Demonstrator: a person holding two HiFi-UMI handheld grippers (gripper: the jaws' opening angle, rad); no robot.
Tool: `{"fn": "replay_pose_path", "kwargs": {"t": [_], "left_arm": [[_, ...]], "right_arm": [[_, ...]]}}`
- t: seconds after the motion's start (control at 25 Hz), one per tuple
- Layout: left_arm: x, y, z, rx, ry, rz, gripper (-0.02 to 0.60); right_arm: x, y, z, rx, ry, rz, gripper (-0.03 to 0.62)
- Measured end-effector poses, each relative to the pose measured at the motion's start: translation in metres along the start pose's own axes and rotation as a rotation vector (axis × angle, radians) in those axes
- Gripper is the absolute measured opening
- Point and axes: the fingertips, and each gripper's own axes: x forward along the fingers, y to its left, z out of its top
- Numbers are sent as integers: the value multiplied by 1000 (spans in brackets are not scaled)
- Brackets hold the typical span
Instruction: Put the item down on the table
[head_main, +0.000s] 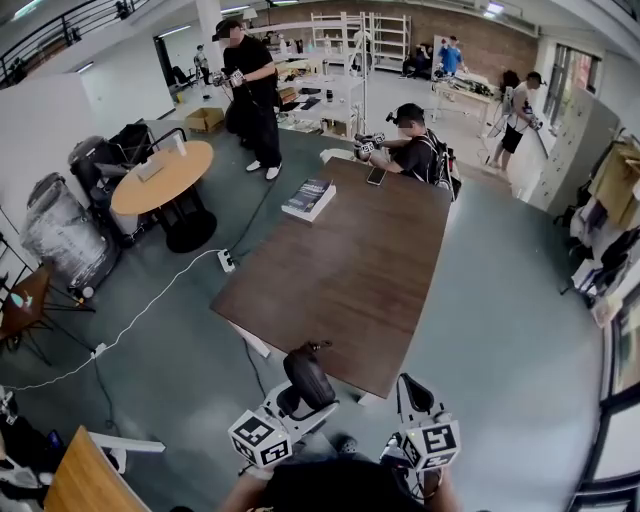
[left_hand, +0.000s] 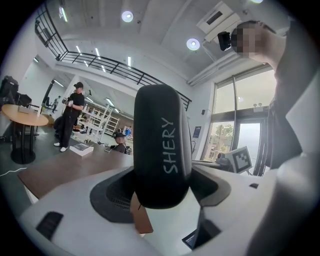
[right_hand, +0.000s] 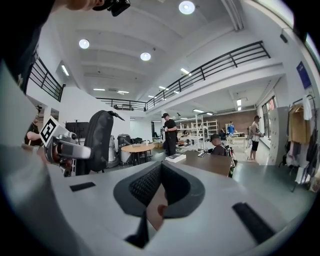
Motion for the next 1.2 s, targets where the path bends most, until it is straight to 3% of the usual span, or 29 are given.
{"fn": "replay_pose_path", "kwargs": {"t": [0.32,0.72,1.2], "left_arm": [[3,40,-8,-69,-3,43,337],[36,80,20,-78,-8,-25,337],[56,136,39,-91,0,-42,337]], "right_arm": [[22,9,-7,-51,55,24,-14],[66,-2,15,-55,64,-11,-14],[125,-2,26,-50,62,-14,-14]]}}
